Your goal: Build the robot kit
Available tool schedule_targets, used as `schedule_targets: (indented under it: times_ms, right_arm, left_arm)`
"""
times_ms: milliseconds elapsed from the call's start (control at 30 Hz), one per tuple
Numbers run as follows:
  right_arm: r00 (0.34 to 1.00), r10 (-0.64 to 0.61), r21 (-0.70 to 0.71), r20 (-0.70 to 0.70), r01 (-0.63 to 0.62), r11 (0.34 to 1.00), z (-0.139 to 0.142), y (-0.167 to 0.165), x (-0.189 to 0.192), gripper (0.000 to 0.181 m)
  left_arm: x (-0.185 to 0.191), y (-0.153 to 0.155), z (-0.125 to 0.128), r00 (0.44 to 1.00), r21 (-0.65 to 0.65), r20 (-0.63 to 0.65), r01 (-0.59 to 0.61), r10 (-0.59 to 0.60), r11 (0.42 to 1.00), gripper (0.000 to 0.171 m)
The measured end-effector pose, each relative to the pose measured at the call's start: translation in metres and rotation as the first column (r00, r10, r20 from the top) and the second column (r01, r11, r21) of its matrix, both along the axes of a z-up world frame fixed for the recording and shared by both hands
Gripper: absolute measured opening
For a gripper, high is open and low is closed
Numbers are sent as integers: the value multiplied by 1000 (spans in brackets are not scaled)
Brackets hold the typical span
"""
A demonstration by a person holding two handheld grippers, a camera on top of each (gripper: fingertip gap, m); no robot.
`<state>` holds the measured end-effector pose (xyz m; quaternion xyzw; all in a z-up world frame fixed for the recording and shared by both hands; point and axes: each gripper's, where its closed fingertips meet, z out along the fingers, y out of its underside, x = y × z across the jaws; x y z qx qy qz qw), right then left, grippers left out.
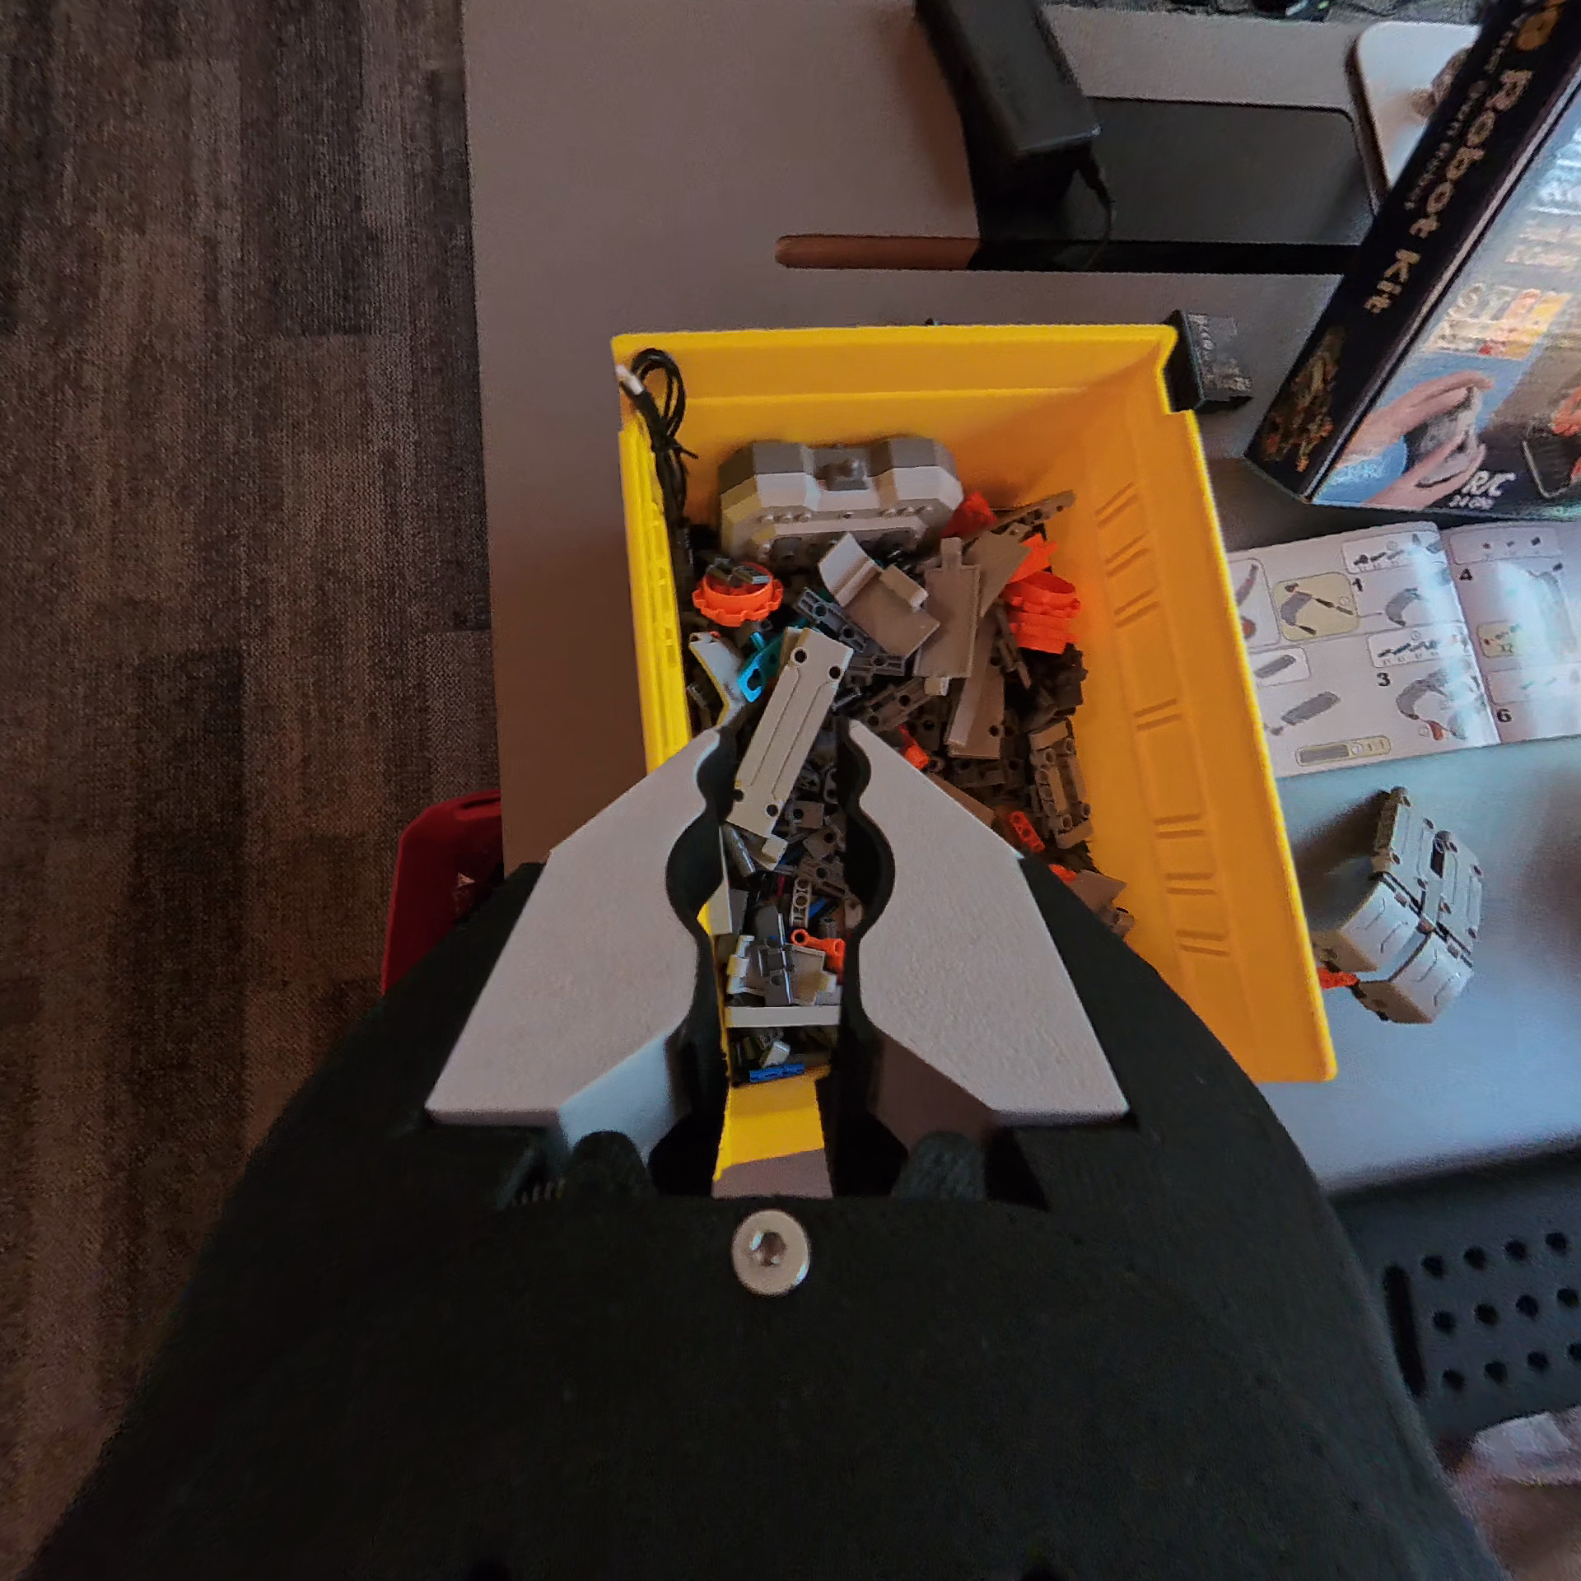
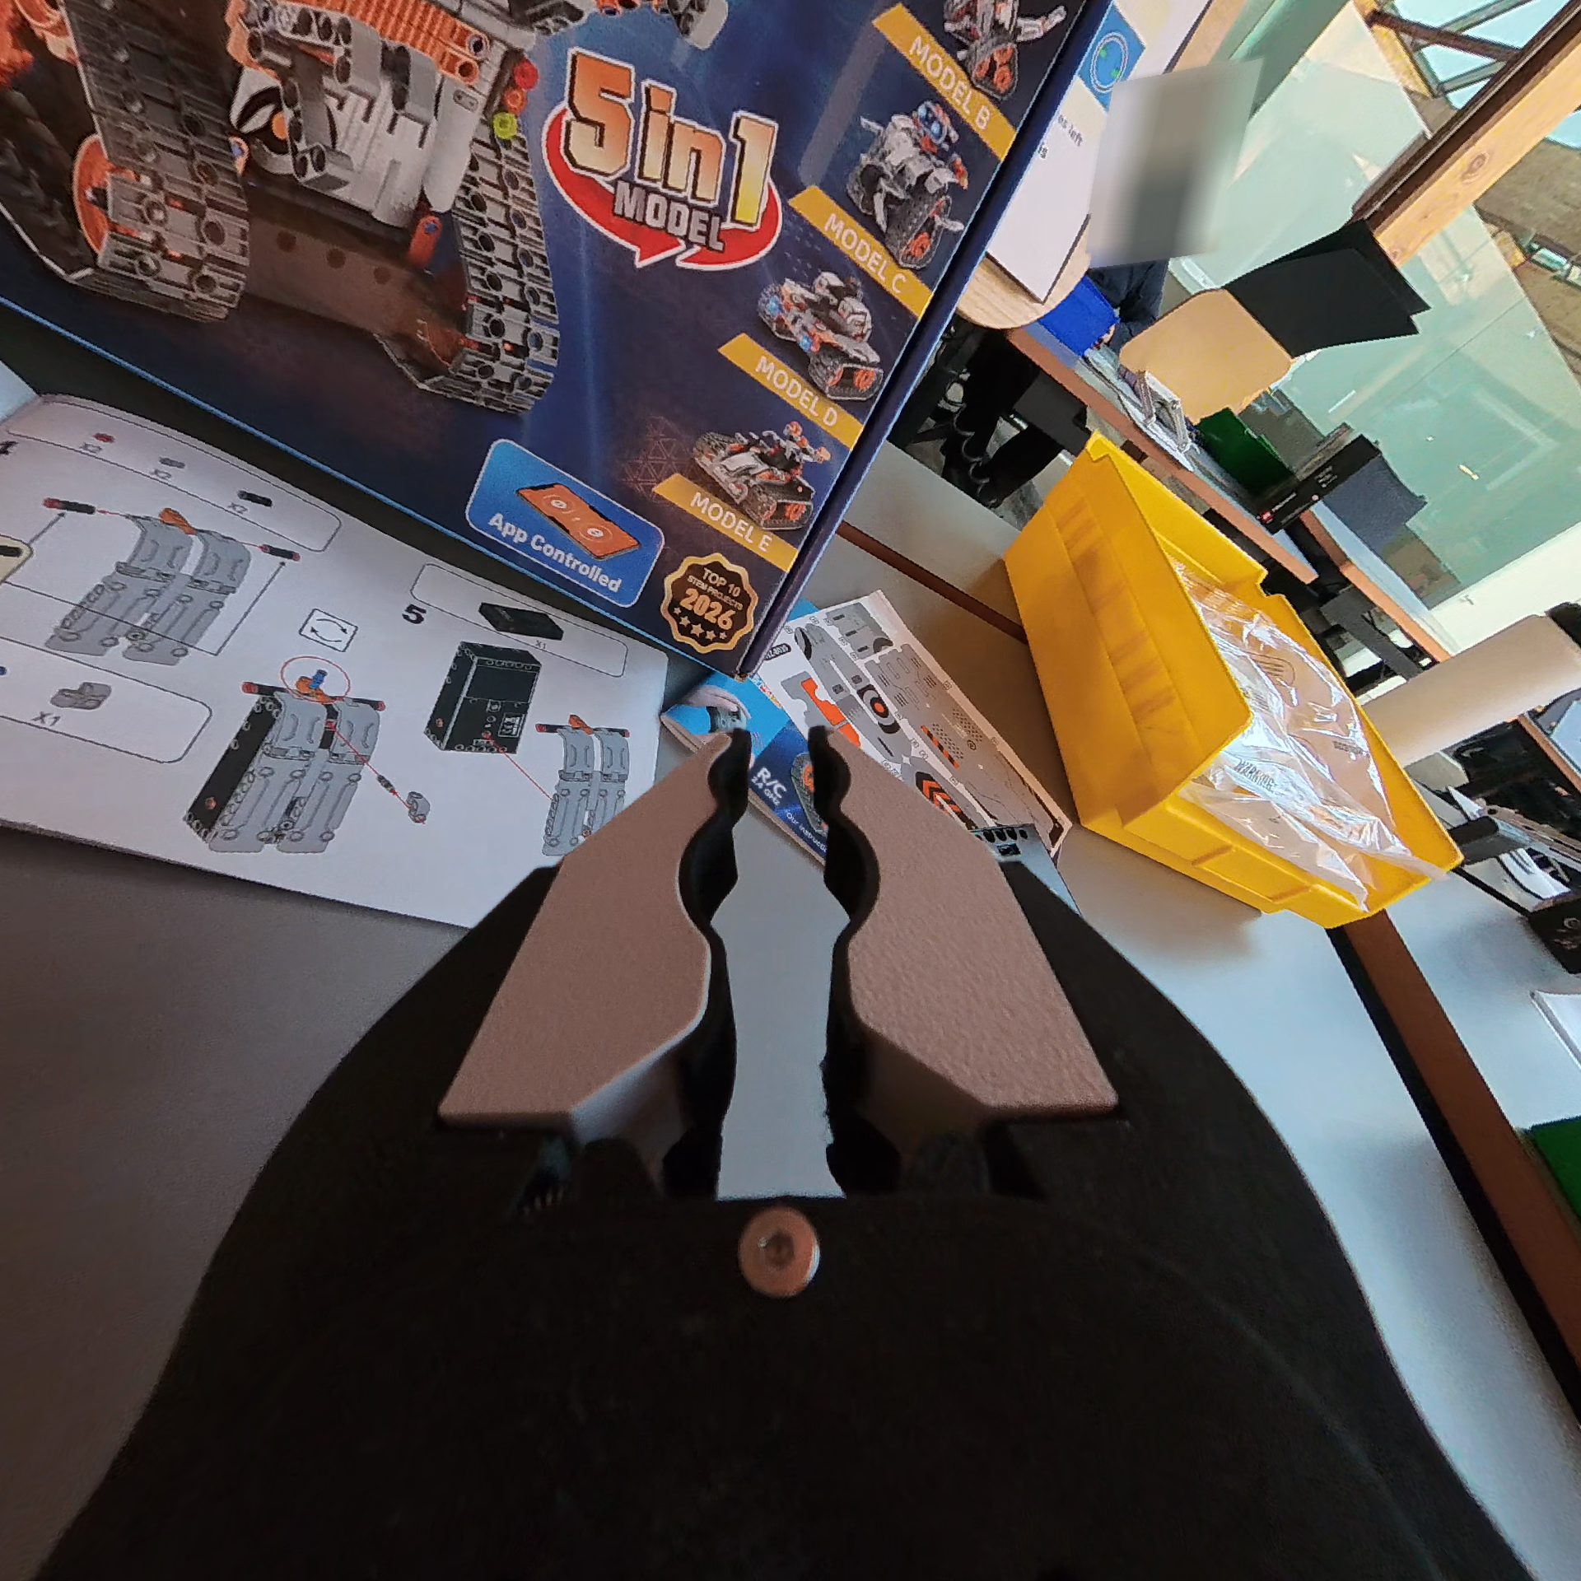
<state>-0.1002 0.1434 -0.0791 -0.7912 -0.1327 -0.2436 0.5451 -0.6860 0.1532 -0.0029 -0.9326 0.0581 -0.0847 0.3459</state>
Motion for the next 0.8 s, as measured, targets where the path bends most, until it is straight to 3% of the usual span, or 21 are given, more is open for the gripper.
schedule_targets:
  times_ms: [267,433,533,633,800]
  right_arm:
    - [999,-12,-12,37,13,1000,-5,1,2,19]
    - [999,45,6,2,-45,999,-3,1,-10,33]
    - [979,168,21,-112,-167,986,-3,-2,-32,47]
    - [917,306,107,-255,-288,952,10,-7,-63,51]
    - [818,490,260,-300,-425,867,50,-17,-118,51]
  left_arm:
    - [30,-8,14,993,22,-70,93,-91,995,26]
    - [41,-17,14,985,9,-99,146,-144,989,29]
    - [39,-30,-2,978,-79,-107,174,-182,982,31]
    - [33,-43,-22,973,-189,-104,186,-208,964,30]
    - [35,-55,-58,959,-385,-75,227,-275,895,26]
